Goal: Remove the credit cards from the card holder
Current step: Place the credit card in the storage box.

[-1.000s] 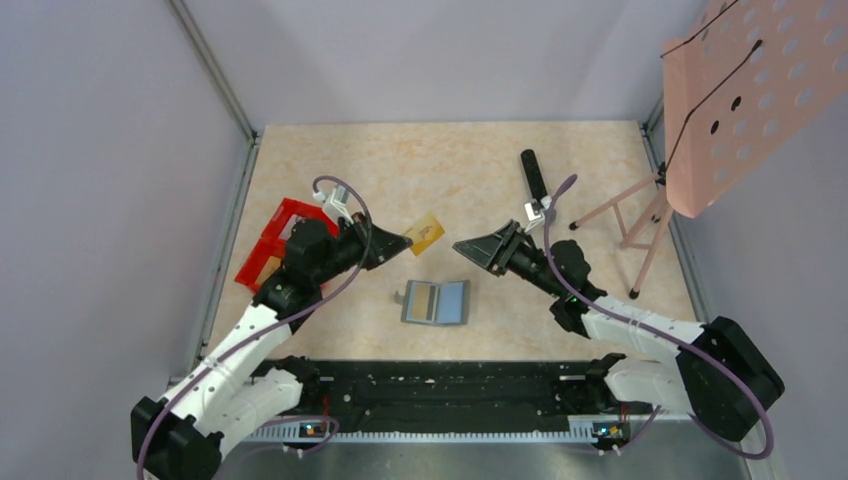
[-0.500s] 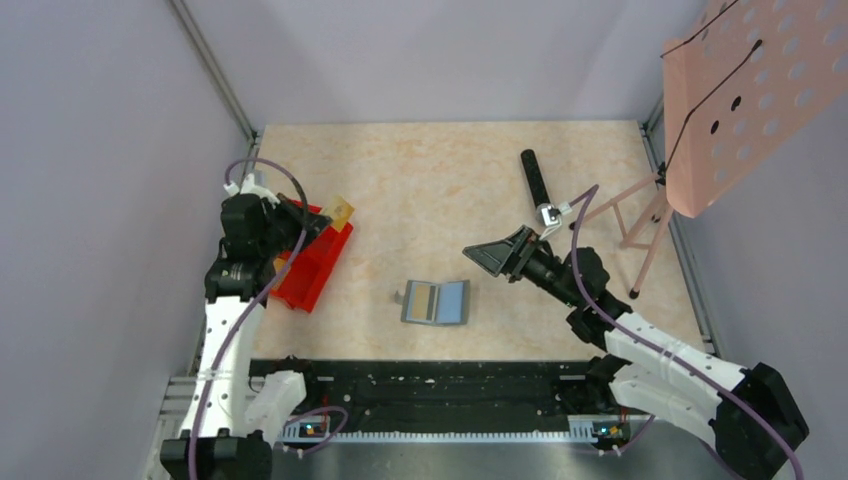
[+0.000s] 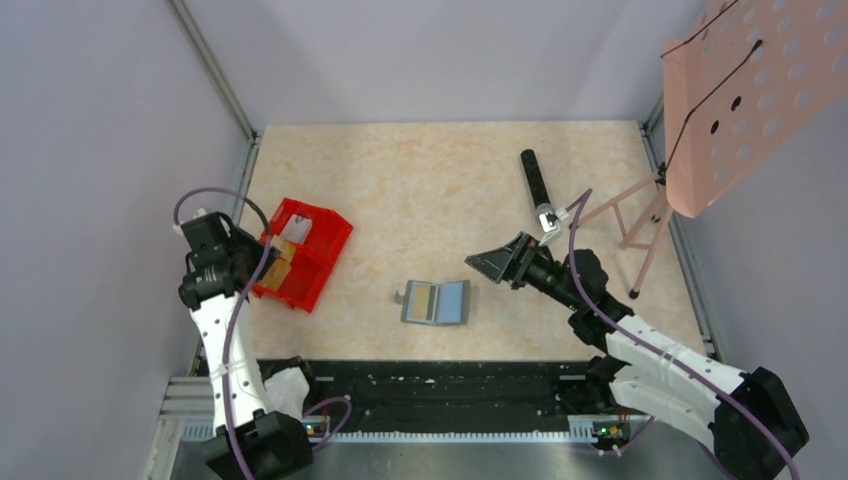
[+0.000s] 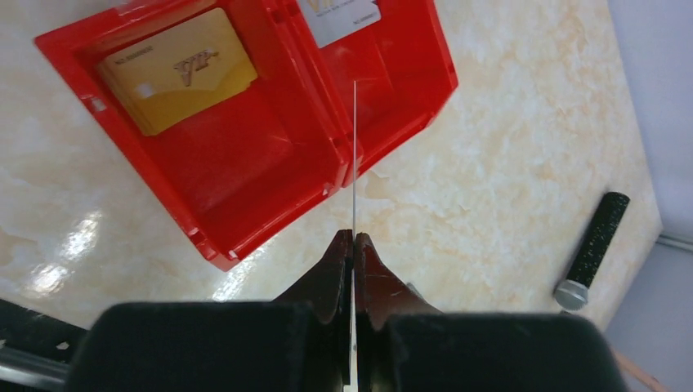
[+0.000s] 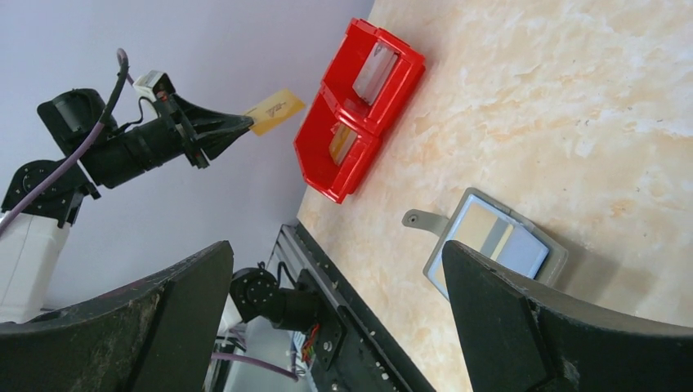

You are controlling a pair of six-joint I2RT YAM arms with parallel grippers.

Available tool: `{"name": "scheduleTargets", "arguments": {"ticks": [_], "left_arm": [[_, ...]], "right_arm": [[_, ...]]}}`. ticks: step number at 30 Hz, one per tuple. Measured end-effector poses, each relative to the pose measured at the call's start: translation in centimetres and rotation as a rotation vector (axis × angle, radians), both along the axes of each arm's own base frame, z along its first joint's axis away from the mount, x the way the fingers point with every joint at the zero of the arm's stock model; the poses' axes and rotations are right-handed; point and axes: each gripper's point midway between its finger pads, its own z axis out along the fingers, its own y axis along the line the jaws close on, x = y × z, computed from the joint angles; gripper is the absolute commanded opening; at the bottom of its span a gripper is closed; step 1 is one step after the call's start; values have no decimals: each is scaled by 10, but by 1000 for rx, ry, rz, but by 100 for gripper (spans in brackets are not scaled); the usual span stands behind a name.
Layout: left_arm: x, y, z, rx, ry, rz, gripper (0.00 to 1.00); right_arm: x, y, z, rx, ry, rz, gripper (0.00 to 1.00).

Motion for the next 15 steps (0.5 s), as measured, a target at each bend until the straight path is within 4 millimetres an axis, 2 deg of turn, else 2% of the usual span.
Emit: {"name": "scheduleTargets", "arguments": {"ticks": [10, 15], "left_arm": [[-14, 20, -13, 63, 82, 73, 0], [-11, 26, -29, 39, 149, 82, 0]], "right_arm": [[-1, -1, -1, -2, 4, 12, 99], [0, 1, -3, -2, 8, 19, 99]]}}
